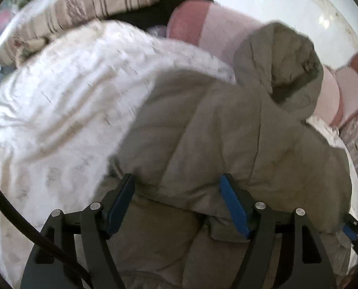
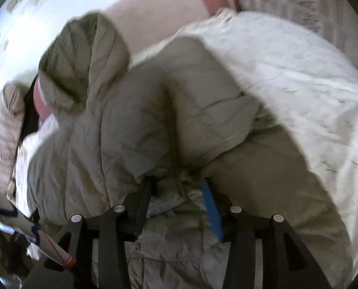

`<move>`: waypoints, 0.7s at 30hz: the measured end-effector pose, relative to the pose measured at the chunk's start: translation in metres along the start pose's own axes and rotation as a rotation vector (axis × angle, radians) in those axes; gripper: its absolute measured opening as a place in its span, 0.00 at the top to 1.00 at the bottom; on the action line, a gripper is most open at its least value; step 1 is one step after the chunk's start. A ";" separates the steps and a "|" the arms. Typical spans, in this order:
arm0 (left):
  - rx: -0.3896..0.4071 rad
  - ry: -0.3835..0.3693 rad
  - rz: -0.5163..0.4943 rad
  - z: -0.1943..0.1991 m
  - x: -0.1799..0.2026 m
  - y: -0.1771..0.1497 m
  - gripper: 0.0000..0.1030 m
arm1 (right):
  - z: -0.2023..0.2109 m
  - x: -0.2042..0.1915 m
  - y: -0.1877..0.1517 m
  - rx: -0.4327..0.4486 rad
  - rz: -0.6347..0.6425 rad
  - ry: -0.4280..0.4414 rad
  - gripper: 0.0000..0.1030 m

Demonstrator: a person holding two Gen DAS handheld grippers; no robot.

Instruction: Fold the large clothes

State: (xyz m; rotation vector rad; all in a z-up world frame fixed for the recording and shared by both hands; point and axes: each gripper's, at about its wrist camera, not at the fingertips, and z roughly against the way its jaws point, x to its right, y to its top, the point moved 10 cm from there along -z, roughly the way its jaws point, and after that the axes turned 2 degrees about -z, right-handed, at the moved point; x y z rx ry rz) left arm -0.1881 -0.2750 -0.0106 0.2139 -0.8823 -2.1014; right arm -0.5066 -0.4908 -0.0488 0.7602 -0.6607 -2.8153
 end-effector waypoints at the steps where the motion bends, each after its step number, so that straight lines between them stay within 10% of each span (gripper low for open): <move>1: 0.038 0.003 0.000 0.008 0.000 0.005 0.30 | 0.011 0.004 0.005 0.053 -0.001 -0.037 0.53; 7: 0.196 0.001 -0.130 0.037 0.045 0.015 0.30 | 0.051 -0.030 0.026 0.291 0.132 -0.044 0.53; 14: 0.073 0.071 -0.214 -0.008 0.062 -0.013 0.26 | -0.017 -0.053 0.004 0.111 0.222 -0.028 0.53; 21: 0.069 0.096 -0.224 -0.013 0.058 -0.019 0.20 | -0.025 -0.061 0.003 0.113 0.287 -0.088 0.48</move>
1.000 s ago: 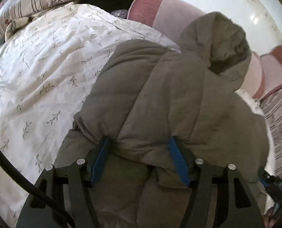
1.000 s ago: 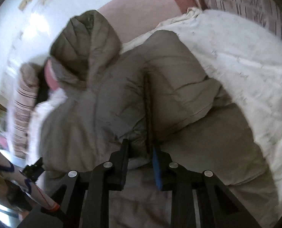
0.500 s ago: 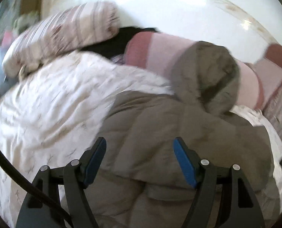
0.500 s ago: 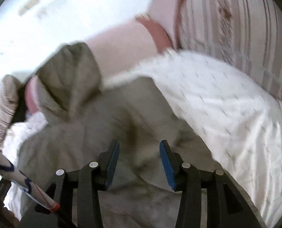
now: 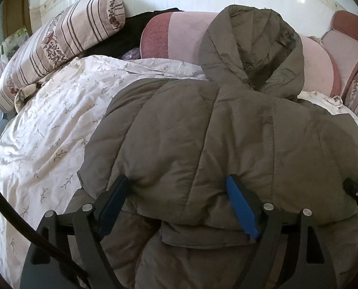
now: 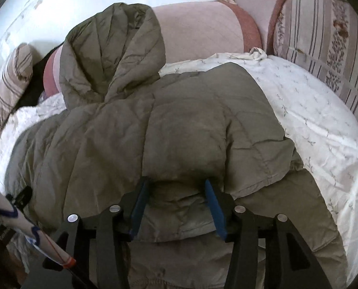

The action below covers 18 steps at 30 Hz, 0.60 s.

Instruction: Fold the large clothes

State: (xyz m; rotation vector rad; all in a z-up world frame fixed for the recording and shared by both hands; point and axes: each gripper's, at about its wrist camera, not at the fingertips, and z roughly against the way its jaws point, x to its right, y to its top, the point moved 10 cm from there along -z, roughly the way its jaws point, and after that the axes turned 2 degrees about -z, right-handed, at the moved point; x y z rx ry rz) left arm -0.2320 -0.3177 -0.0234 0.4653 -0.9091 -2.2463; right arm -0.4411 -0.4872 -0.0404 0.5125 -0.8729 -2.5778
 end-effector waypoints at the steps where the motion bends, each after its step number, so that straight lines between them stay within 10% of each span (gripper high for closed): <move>1: 0.002 0.002 -0.001 -0.001 0.000 0.000 0.20 | 0.002 0.000 -0.001 0.002 0.014 -0.010 0.47; 18: 0.004 0.016 -0.006 -0.001 -0.001 0.000 0.17 | 0.004 0.001 -0.008 0.012 0.054 -0.058 0.40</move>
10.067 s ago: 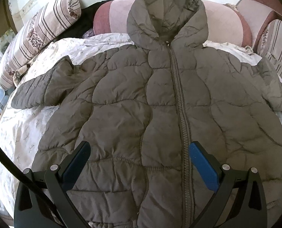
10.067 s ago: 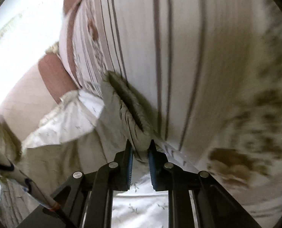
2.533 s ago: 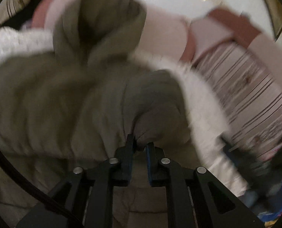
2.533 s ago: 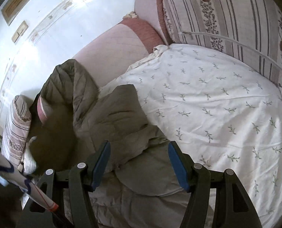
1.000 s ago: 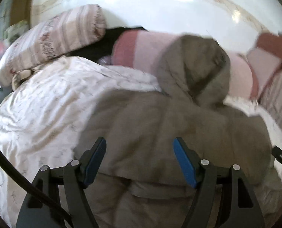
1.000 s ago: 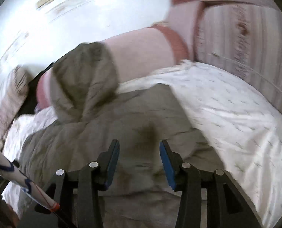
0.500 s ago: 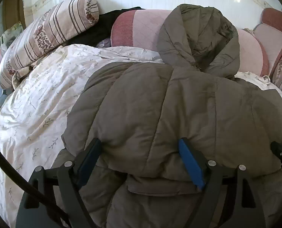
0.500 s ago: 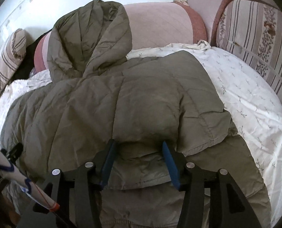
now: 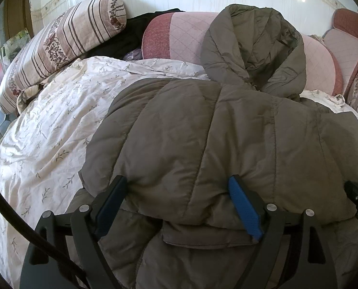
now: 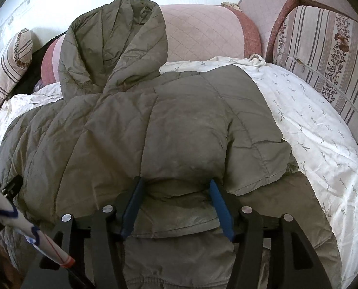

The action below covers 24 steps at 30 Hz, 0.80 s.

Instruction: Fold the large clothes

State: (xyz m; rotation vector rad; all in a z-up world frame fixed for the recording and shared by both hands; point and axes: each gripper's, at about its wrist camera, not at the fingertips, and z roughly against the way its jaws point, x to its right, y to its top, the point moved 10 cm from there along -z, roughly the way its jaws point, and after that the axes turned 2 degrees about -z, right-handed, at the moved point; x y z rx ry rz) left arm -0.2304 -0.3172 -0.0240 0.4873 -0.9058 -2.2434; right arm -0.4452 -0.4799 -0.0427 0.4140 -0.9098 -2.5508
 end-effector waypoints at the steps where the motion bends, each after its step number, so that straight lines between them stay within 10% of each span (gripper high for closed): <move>1: 0.000 0.000 0.000 0.000 0.000 0.000 0.17 | 0.000 0.000 0.000 0.000 -0.001 0.001 0.39; 13: -0.004 0.003 0.000 -0.001 -0.001 0.000 0.17 | 0.038 -0.018 0.019 0.147 0.002 0.080 0.39; 24: -0.004 0.007 -0.004 -0.002 0.000 -0.001 0.16 | 0.003 -0.043 -0.009 0.019 0.126 0.036 0.34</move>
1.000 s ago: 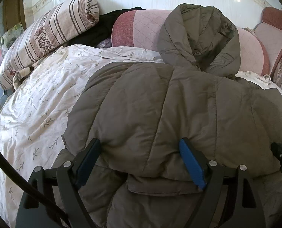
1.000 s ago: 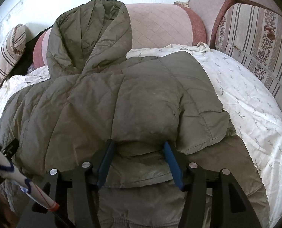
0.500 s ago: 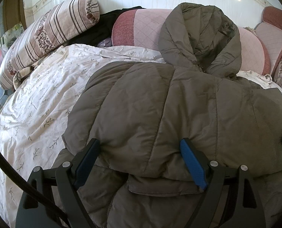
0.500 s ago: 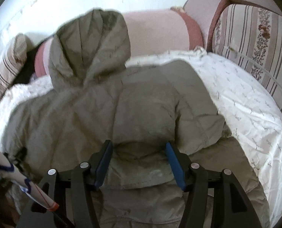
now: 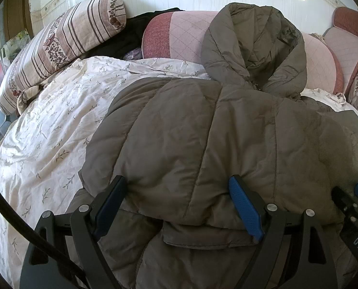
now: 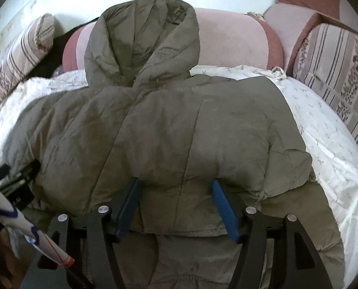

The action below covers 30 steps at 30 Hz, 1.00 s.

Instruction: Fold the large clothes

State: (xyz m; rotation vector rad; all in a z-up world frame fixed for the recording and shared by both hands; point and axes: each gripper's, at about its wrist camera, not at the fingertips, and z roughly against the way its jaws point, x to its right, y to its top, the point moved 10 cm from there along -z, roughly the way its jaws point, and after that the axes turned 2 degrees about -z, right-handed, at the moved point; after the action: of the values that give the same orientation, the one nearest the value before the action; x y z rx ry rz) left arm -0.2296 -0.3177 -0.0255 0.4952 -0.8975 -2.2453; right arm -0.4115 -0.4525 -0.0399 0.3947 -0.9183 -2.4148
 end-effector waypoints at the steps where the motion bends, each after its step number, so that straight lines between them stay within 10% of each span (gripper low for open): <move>1: 0.000 -0.001 0.000 0.000 0.000 0.000 0.16 | 0.000 0.000 0.000 0.000 0.006 -0.005 0.34; 15: 0.037 -0.012 0.050 0.011 -0.010 0.008 0.16 | 0.037 0.038 0.029 0.120 -0.142 0.030 0.33; 22: -0.001 0.011 0.083 0.002 -0.024 0.006 0.16 | -0.011 0.070 0.000 -0.086 -0.297 0.023 0.25; 30: -0.009 0.030 0.055 -0.003 -0.022 0.002 0.15 | -0.017 0.062 -0.001 -0.091 -0.268 0.010 0.19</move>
State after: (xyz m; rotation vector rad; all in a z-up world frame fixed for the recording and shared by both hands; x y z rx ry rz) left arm -0.2115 -0.3051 -0.0240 0.4922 -0.8748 -2.1860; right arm -0.4559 -0.4957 -0.0583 0.5244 -0.7897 -2.6822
